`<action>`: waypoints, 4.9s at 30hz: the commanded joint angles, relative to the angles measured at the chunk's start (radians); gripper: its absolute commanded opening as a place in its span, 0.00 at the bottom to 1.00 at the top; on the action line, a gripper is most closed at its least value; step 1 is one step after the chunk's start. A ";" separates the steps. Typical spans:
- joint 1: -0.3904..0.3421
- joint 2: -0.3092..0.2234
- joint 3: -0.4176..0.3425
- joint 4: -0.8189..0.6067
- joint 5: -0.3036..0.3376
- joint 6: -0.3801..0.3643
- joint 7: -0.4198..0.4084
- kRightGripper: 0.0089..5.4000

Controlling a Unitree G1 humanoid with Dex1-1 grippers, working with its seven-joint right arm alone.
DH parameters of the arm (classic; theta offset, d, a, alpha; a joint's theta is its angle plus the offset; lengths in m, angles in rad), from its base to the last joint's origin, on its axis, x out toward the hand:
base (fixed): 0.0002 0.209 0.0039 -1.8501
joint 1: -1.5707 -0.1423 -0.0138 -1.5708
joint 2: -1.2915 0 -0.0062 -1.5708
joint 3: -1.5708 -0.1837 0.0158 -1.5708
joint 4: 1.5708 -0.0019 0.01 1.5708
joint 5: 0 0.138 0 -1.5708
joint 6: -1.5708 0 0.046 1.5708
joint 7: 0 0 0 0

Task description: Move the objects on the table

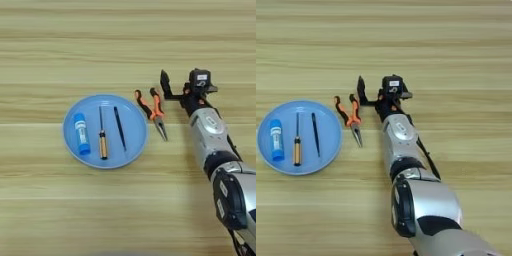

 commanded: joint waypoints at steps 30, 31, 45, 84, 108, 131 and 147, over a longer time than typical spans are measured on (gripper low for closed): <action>-0.094 -0.032 0.000 -0.039 -0.002 -0.009 -0.003 0.99; -0.094 -0.032 0.000 -0.040 -0.002 -0.009 -0.002 0.99; -0.080 -0.018 -0.009 -0.078 0.018 -0.031 0.027 0.99; 0.205 0.001 0.109 -0.543 0.054 0.285 0.233 0.99; 0.259 -0.063 0.161 -0.624 -0.010 0.426 0.249 0.99; 0.271 -0.075 0.177 -0.630 -0.022 0.456 0.276 0.99; 0.294 -0.082 0.183 -0.645 -0.016 0.446 0.318 0.99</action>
